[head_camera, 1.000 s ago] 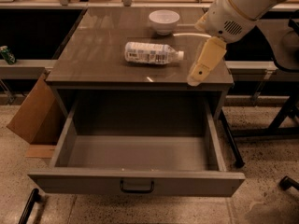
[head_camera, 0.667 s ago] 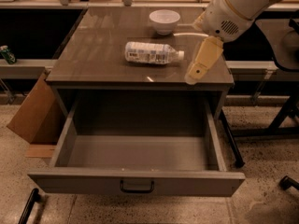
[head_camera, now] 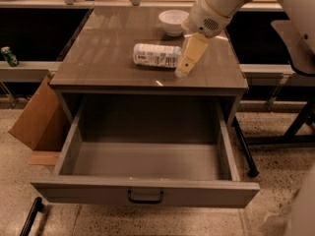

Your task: Place blue plastic bottle into top drawer

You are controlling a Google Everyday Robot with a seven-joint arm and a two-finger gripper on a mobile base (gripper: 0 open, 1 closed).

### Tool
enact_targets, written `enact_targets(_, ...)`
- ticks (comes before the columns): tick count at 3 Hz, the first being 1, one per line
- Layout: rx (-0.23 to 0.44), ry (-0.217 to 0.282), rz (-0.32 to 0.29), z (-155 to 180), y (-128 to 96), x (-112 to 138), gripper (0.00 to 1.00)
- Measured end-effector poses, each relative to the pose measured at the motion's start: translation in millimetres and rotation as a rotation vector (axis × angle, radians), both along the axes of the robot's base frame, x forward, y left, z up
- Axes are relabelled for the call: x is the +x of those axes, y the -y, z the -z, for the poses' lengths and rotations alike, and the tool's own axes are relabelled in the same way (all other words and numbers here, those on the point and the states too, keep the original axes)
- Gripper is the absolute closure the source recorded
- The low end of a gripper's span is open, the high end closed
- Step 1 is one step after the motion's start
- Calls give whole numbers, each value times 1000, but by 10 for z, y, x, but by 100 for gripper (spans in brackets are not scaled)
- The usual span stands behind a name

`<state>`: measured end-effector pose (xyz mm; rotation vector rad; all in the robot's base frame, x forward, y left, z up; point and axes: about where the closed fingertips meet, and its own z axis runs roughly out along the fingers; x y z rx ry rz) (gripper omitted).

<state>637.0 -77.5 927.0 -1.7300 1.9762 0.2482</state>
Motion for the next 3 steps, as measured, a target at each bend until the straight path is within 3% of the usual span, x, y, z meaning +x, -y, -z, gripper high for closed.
enact_targets(2, -43, -70, -3, 454, -448, 518, 0)
enact_targets(3, -77, -101, -10, 655, -617, 635, 0)
